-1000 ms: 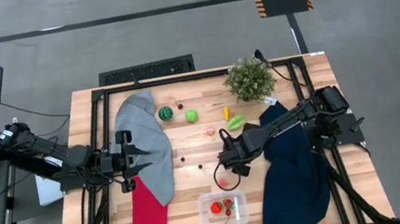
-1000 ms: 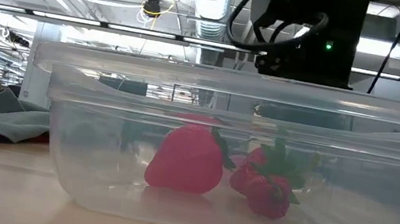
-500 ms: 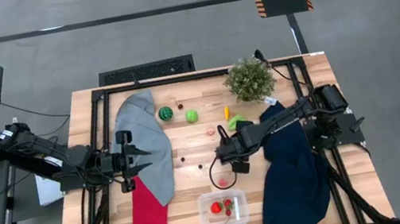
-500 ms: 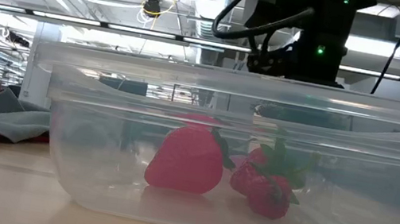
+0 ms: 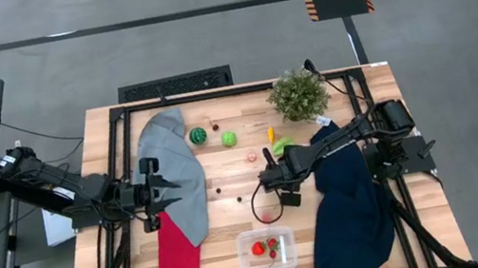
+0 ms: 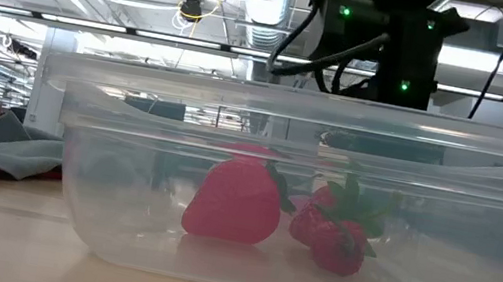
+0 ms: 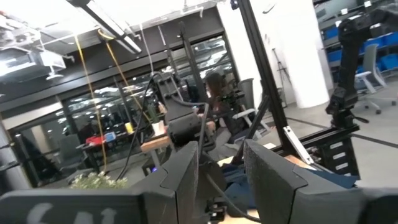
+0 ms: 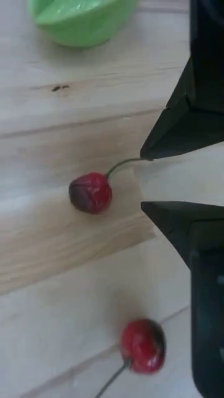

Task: Pick and placing Produce into tupperware
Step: Put the cherry into the transparent bin

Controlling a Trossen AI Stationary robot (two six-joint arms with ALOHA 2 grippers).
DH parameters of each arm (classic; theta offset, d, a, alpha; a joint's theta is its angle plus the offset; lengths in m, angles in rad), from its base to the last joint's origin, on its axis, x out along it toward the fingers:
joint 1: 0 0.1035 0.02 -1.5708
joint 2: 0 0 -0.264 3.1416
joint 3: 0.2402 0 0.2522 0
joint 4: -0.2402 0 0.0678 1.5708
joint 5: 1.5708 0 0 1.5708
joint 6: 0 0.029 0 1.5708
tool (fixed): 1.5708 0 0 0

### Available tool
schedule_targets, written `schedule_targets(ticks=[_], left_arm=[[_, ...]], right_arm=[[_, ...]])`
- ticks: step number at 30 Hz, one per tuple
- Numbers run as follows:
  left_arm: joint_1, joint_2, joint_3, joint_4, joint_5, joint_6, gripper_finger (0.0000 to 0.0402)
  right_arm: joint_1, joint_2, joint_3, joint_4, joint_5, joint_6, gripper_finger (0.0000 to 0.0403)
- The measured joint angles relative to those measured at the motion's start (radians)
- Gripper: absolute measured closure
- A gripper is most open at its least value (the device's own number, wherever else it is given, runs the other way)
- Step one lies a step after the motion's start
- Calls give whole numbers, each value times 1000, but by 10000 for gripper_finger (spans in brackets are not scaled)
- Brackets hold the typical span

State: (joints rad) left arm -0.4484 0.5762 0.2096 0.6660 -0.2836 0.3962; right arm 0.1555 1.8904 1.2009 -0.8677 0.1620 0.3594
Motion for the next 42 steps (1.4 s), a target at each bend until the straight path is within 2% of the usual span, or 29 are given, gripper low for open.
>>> schedule_targets(ticks=[15, 23, 27, 32, 42], left_arm=[[0, 0, 0, 4, 0, 0, 280], [0, 0, 0, 5, 0, 0, 280], [0, 0, 0, 5, 0, 0, 280], [0, 0, 0, 4, 0, 0, 280], [0, 0, 0, -5, 0, 0, 280]], right_arm=[[-21, -4, -64, 80, -5, -72, 275], [-20, 1, -48, 62, -60, -66, 357], [-8, 3, -8, 8, -81, -60, 372], [-13, 2, 7, 4, -82, -94, 346], [-106, 2, 7, 13, -80, -178, 256]])
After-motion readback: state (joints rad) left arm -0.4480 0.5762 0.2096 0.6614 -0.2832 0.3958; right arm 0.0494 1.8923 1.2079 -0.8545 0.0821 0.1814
